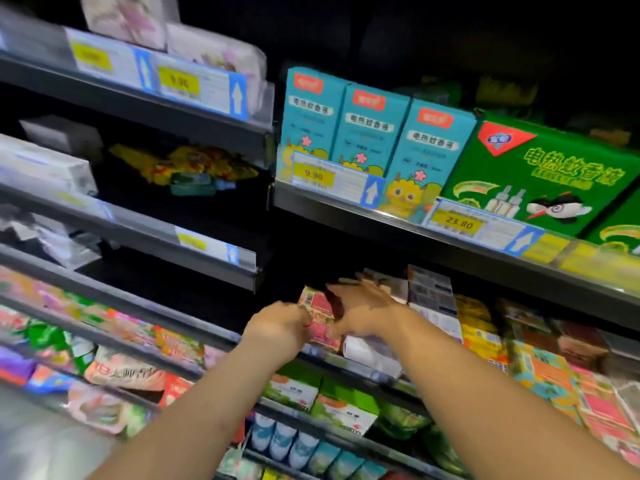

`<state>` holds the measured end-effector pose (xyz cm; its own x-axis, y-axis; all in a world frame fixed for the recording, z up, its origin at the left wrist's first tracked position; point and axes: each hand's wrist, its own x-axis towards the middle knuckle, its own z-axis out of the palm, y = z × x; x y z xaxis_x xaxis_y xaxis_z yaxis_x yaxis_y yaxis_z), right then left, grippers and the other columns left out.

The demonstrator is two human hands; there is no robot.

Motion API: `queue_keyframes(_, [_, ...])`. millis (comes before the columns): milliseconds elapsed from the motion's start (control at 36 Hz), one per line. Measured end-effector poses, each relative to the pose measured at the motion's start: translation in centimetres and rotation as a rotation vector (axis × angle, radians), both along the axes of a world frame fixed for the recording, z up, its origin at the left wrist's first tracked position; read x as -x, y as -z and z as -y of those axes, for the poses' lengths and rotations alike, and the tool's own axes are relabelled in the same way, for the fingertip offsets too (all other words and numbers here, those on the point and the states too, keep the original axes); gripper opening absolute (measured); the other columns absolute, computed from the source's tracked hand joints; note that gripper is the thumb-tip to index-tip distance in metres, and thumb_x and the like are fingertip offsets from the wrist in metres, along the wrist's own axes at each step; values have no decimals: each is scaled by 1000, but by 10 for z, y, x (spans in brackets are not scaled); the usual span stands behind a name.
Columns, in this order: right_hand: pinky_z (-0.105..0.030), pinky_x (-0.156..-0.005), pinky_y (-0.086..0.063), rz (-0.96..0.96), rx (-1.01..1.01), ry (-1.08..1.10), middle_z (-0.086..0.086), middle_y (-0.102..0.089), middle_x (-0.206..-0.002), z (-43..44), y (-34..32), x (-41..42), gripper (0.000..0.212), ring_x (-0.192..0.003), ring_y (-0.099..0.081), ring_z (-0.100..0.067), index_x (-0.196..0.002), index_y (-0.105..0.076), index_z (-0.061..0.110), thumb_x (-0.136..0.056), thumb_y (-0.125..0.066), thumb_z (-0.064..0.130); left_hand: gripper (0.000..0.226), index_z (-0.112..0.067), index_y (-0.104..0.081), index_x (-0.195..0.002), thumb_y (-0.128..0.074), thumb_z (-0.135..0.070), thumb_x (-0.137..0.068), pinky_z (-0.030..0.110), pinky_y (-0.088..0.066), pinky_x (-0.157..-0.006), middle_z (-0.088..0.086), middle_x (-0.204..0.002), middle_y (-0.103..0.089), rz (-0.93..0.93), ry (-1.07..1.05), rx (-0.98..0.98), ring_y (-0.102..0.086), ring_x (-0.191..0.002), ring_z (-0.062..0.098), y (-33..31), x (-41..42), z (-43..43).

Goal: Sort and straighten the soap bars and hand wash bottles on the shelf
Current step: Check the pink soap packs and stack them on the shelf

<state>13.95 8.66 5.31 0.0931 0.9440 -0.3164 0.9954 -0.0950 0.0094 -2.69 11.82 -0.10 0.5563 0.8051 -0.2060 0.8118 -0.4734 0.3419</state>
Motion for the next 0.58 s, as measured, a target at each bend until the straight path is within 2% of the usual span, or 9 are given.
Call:
queue_keyframes(83, [-46,-113,-35,57,58,0,-6,-36,-159,-14,11,1,112,-144,-33,-33,-158,-24,29,-66,-87,42,21,-31,-73,-103,-57,-41,-96,36,-47,-101,-2,-119,-68,13,-25,20,-60,-119,24,6,2,-9])
queue_keyframes(167, [-44,-109,-42,60,143,34,-15,-33,-160,-23,12,3,127,-142,-39,-35,-160,3,28,-71,-87,30,32,-34,-65,-126,-47,-43,-101,37,-42,-108,0,-140,-53,-71,5,50,-46,-131,27,0,-2,-12])
queue_keyframes(250, [-54,-115,-27,102,158,22,-17,-39,-156,-31,11,4,135,-141,-41,-35,-159,14,26,-71,-88,34,38,-29,-58,-137,-45,-41,-102,35,-37,-112,-2,-149,-42,-28,-37,94,-34,-140,24,3,-5,-16])
queue_keyframes(306, [-53,-117,-21,99,162,19,-16,-43,-153,-36,11,4,134,-141,-40,-35,-160,-2,20,-62,-92,38,38,-25,-59,-134,-45,-39,-101,35,-39,-110,-1,-145,-46,4,-83,133,-37,-138,22,6,-5,-18])
queue_keyframes(333, [-46,-115,-30,65,172,16,-15,-49,-146,-39,11,4,123,-136,-45,-33,-156,-23,18,-57,-95,37,40,-23,-60,-130,-45,-40,-98,34,-42,-107,1,-141,-49,24,-107,144,-42,-134,22,9,-5,-19])
queue_keyframes(389, [-29,-91,-47,6,188,-13,-8,-67,-119,-44,10,2,72,-110,-61,-26,-117,-62,21,-54,-97,30,45,-21,-58,-127,-45,-46,-93,33,-45,-100,6,-137,-52,45,-137,166,-50,-126,25,11,-4,-20])
queue_keyframes(417, [-26,-79,-47,-5,200,-24,-4,-69,-106,-45,10,1,56,-98,-63,-21,-98,-64,23,-54,-97,28,47,-19,-57,-129,-47,-47,-93,33,-44,-99,7,-137,-51,51,-150,178,-51,-126,25,11,-4,-19])
queue_keyframes(444, [-25,-73,-45,-22,201,-35,-1,-67,-99,-46,10,0,53,-92,-62,-19,-91,-60,23,-53,-97,28,50,-16,-54,-133,-50,-47,-94,32,-44,-101,8,-138,-50,59,-165,185,-49,-128,27,13,-5,-19])
queue_keyframes(583, [-34,-90,-52,-44,196,-19,-2,-56,-113,-47,17,-1,82,-101,-59,-23,-112,-58,14,-45,-98,40,57,-12,-50,-140,-57,-46,-95,35,-40,-111,16,-143,-50,113,-237,204,-45,-136,29,14,-7,-20])
